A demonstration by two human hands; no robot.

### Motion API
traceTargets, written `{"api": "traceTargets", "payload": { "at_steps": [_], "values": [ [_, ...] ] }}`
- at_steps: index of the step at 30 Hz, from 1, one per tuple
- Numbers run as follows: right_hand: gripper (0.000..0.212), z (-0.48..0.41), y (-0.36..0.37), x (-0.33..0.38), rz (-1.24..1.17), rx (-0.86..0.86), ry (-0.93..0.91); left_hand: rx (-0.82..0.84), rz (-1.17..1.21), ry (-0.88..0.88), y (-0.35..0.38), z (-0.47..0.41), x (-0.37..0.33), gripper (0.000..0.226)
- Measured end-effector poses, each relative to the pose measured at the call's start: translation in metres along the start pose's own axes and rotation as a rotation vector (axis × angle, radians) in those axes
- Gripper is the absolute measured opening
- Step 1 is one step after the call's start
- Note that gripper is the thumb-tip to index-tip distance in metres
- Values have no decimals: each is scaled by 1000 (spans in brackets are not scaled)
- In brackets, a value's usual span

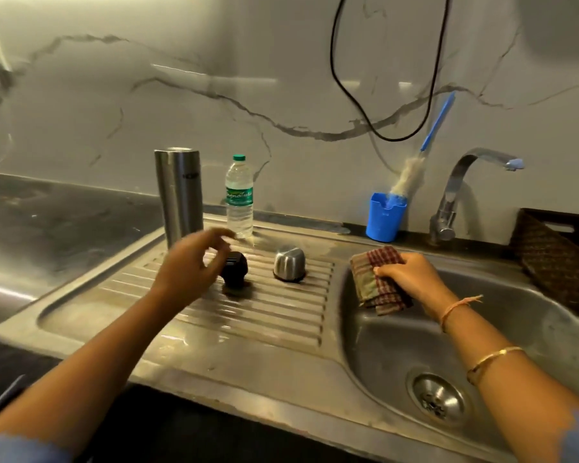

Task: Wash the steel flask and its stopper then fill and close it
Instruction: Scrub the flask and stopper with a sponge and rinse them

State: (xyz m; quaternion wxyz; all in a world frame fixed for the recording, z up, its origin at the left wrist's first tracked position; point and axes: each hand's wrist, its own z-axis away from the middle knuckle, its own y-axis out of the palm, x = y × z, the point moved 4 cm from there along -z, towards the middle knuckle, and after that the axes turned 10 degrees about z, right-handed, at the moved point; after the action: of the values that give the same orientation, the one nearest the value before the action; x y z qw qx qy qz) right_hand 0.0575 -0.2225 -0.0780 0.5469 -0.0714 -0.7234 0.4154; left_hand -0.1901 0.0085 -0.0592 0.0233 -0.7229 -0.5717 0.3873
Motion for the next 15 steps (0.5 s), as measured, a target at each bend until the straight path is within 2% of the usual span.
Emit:
{"api": "traceTargets", "payload": {
  "at_steps": [2, 4, 6, 10, 13, 15],
  "values": [
    [27, -1, 2, 3, -26, -15, 7, -264, -25, -62, -19, 0, 22, 23],
    [26, 0, 3, 7, -47, -8, 12, -401, -63, -137, -26, -3, 39, 34],
    [24, 1, 4, 9, -54, 1, 12, -401, -32, -252, -23, -11, 55, 57],
    [20, 5, 5, 11, -38, 23, 14, -292, 237, -539, -13, -23, 80, 97],
    [11, 9, 2, 11, -53, 57, 4, -230, 359, -650, -12, -25, 97, 113],
    [6, 12, -1, 10, -62, 69, 0, -221, 340, -687, -12, -23, 101, 110]
  ]
}}
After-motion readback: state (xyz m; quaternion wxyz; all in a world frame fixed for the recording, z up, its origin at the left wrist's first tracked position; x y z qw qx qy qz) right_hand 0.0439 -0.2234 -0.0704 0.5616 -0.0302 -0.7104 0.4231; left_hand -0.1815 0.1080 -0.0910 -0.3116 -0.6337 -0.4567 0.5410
